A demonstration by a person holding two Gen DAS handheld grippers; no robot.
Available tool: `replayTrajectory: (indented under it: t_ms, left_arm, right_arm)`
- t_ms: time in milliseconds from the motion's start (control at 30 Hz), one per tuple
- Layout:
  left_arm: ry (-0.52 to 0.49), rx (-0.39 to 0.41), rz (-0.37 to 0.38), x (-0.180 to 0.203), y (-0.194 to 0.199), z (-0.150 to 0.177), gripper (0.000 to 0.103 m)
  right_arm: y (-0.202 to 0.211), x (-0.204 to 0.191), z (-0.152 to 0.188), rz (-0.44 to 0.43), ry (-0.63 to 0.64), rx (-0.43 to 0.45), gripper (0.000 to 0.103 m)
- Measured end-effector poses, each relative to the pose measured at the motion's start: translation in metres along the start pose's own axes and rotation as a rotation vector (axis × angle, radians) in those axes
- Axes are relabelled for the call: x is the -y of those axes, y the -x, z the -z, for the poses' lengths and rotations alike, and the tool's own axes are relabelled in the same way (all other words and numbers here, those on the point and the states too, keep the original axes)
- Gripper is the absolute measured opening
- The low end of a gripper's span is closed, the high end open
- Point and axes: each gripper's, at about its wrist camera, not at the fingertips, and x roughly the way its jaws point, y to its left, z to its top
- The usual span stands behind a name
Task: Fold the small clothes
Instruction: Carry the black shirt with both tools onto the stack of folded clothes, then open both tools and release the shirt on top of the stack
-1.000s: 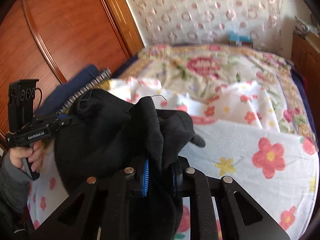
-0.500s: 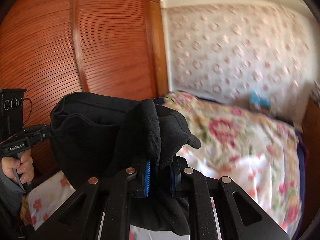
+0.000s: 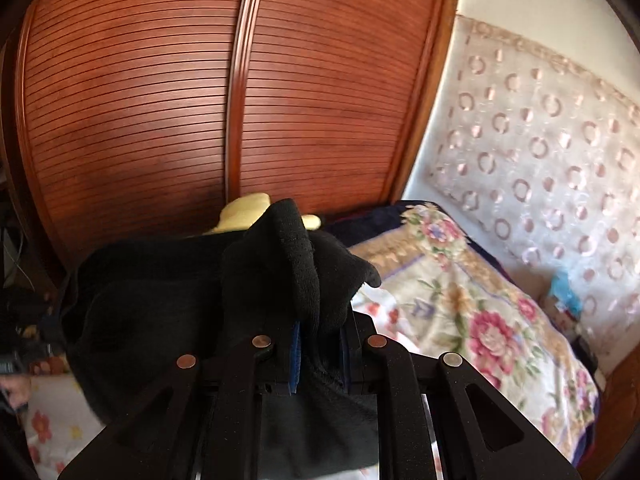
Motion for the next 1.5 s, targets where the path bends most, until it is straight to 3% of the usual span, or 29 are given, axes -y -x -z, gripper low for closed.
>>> replayTrajectory:
  t_ms: [167,300,333,367,400,467,500,600,800,933,1133,1500]
  left_arm:
    - [-0.039,-0.033,-0.071,0.0,0.002,0.013,0.012]
    - [-0.066,-0.018,-0.111,0.0,0.005,0.013,0.022]
    - [-0.083,-0.004,-0.118,-0.001,0.007,0.011,0.03]
    - [-0.112,0.012,-0.101,0.002,0.011,0.01,0.044]
    - [-0.123,0.017,-0.086,0.001,0.013,0.008,0.05]
    - [-0.128,0.026,-0.094,0.002,0.017,0.005,0.08]
    - [-0.123,0.032,-0.093,0.001,0.018,0.003,0.083]
    - [-0.13,0.034,-0.094,-0.001,0.019,0.0,0.085]
    - [-0.155,0.022,-0.108,0.002,0.028,0.002,0.088]
    - [-0.168,0.023,-0.116,0.004,0.033,0.006,0.088]
    - [-0.21,-0.008,-0.084,0.022,0.041,0.016,0.089]
    - [-0.305,-0.01,0.036,0.086,0.064,0.044,0.089]
  right_arm:
    - [-0.034,0.009,-0.006,-0.071,0.005,0.009,0.018]
    - [-0.055,0.04,-0.007,-0.006,-0.095,-0.018,0.03]
    - [-0.054,0.044,-0.009,0.02,-0.113,-0.001,0.036]
    - [-0.052,0.046,-0.01,0.029,-0.123,0.021,0.04]
    - [-0.047,0.048,-0.009,0.031,-0.133,0.039,0.04]
    - [-0.039,0.048,-0.004,0.014,-0.145,0.057,0.04]
    - [-0.037,0.046,0.001,-0.005,-0.148,0.052,0.04]
    - [-0.042,0.039,0.026,-0.068,-0.171,0.009,0.04]
    - [-0.09,0.036,0.075,0.017,-0.208,-0.123,0.04]
    - [-0.083,0.042,0.083,0.02,-0.296,-0.057,0.04]
    - [-0.025,0.015,0.098,0.077,-0.345,-0.003,0.04]
    - [0.126,-0.065,0.18,0.261,-0.425,0.056,0.043]
